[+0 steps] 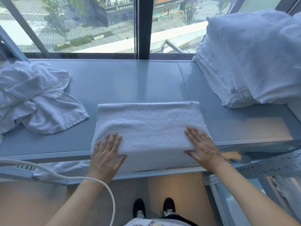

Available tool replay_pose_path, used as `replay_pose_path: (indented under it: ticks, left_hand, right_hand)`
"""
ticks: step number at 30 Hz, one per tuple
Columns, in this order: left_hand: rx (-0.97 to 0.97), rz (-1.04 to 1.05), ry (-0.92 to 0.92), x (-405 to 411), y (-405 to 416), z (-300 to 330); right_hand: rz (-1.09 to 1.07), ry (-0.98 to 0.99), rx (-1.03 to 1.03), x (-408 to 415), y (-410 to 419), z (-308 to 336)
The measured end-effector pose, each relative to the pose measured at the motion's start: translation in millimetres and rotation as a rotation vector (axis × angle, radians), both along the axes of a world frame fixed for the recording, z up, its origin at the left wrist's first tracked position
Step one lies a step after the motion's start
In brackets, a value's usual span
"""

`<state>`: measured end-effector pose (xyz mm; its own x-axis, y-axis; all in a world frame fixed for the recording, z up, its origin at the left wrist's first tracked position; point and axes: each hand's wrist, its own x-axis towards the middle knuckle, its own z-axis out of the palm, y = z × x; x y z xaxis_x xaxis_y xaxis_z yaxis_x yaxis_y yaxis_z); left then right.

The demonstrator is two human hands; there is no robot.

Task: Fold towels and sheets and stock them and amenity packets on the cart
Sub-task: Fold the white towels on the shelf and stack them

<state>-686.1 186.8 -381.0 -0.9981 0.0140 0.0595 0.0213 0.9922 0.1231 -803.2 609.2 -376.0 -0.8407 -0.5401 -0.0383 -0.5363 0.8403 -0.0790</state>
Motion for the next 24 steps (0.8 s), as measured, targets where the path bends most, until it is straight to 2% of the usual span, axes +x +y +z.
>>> replay_pose_path:
  ticks: [5,11,17,24]
  left_hand:
    - [-0.028,-0.027,0.054,1.1,-2.9,-6.7]
    - [-0.041,-0.085,0.201,1.3,-4.4,-11.7]
    - [-0.069,-0.1,0.358,15.1,-1.2,9.8]
    - [-0.101,-0.163,0.411,66.3,36.5,33.5]
  right_hand:
    - [0.021,0.044,0.013,0.6,12.2,-4.3]
    - [0.034,0.195,-0.08,14.2,4.6,-2.5]
    - [0.042,0.322,-0.212,32.5,6.7,20.1]
    - [-0.035,0.288,-0.277,77.6,56.9,38.4]
